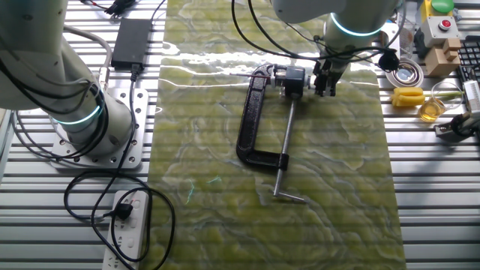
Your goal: Sharpen the pencil with a pencil sharpener
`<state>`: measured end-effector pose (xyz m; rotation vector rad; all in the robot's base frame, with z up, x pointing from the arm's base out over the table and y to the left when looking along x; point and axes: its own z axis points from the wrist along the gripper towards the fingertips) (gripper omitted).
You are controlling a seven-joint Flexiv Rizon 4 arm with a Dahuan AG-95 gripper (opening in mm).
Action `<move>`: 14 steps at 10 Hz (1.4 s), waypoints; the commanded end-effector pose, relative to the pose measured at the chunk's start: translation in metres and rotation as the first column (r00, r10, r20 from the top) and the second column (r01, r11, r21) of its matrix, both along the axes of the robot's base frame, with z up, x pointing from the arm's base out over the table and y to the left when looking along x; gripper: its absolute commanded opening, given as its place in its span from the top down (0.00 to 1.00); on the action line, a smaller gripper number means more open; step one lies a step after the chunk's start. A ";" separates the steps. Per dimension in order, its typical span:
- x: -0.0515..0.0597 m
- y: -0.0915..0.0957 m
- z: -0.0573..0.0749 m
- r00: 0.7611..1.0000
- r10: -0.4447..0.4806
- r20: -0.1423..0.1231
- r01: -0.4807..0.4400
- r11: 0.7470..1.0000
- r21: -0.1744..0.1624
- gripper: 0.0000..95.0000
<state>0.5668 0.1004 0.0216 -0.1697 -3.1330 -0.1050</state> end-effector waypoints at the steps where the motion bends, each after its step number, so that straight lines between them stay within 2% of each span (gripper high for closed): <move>1: 0.000 0.000 0.000 1.000 -0.001 -0.003 0.001 1.000 -0.001 0.80; 3: 0.000 0.000 0.001 1.000 -0.002 -0.005 0.002 1.000 -0.010 0.80; 4: 0.000 0.000 0.001 1.000 -0.005 -0.009 0.005 1.000 -0.013 1.00; 9: -0.001 0.000 0.001 1.000 -0.014 -0.004 0.014 1.000 0.003 1.00; 14: -0.001 0.000 0.001 1.000 -0.012 0.003 0.012 1.000 -0.002 1.00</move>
